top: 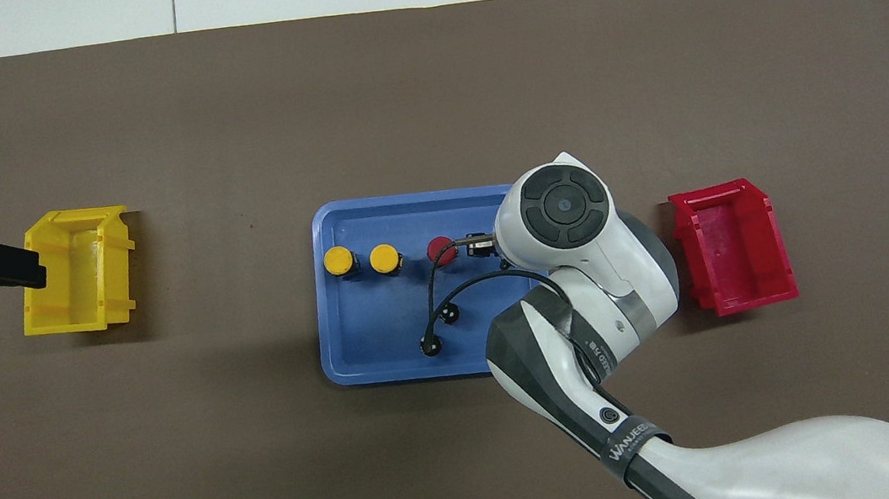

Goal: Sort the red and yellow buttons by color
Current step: 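Carry the red button to the red bin while the left gripper grasps a yellow button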

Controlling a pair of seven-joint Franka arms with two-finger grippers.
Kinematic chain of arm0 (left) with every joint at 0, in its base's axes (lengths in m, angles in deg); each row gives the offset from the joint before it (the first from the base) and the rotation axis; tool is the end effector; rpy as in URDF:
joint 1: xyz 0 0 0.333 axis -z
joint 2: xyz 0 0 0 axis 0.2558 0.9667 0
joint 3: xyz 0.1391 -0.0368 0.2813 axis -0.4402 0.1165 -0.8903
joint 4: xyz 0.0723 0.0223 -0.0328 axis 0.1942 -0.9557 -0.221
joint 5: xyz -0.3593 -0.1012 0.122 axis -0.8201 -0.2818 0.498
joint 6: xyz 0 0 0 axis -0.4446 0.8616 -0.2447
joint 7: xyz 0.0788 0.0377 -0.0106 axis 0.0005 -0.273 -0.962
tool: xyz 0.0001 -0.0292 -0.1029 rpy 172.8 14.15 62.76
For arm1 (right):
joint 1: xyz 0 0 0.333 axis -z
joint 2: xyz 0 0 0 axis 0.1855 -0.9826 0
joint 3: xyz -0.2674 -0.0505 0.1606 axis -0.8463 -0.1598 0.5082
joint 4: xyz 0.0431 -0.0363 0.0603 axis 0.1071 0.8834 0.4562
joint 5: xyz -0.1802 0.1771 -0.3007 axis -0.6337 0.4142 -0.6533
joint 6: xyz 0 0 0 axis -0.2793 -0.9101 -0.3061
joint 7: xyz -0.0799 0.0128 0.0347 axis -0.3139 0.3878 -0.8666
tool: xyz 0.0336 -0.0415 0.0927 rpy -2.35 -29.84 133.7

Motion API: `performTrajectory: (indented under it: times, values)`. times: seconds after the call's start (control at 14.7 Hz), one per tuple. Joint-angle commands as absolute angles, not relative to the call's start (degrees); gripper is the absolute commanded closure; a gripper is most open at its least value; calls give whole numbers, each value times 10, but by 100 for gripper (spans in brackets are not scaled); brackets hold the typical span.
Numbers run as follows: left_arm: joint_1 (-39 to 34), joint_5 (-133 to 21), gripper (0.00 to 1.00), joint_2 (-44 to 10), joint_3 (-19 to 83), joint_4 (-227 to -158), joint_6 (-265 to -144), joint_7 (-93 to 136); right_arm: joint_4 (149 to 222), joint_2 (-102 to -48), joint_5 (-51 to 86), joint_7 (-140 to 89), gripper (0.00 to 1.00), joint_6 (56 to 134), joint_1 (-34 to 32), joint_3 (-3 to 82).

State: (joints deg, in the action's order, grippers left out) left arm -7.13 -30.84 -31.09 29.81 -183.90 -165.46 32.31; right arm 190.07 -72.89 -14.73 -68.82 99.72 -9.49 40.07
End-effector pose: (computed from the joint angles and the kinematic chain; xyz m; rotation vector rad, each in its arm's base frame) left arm 0.5381 -0.0797 0.5898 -3.1383 0.0974 -0.0742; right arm 0.5425 0.2857 0.3862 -3.1226 0.1698 -0.0067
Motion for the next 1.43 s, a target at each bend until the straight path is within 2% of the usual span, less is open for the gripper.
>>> performTrajectory:
  times: [0.0,0.07,0.27,0.41,0.54,0.82,1.09,1.36]
  values:
    - [23,-312,51,-317,303,-1922,-1761,200,1873,-665,-86,-591,81,914,-28,402]
    - [49,-312,37,-308,303,-1943,-1803,164,1880,-642,-83,-533,81,881,5,402]
    - [120,-312,35,-256,302,-1951,-1871,63,1935,-593,-83,-385,81,844,90,401]
    - [138,-312,34,-224,302,-1954,-1903,36,1995,-568,-83,-314,81,870,146,401]
    - [151,-312,33,-197,302,-1962,-1930,25,2039,-551,-83,-261,81,900,171,400]
    - [162,-312,33,-175,301,-1979,-1970,10,2057,-545,-89,-216,81,918,189,400]
    - [163,-312,33,-179,302,-2008,-1989,10,2162,-518,-90,-202,81,1043,189,400]
    - [170,-312,33,-179,302,-2019,-1999,6,2193,-511,-90,-198,80,1070,189,400]
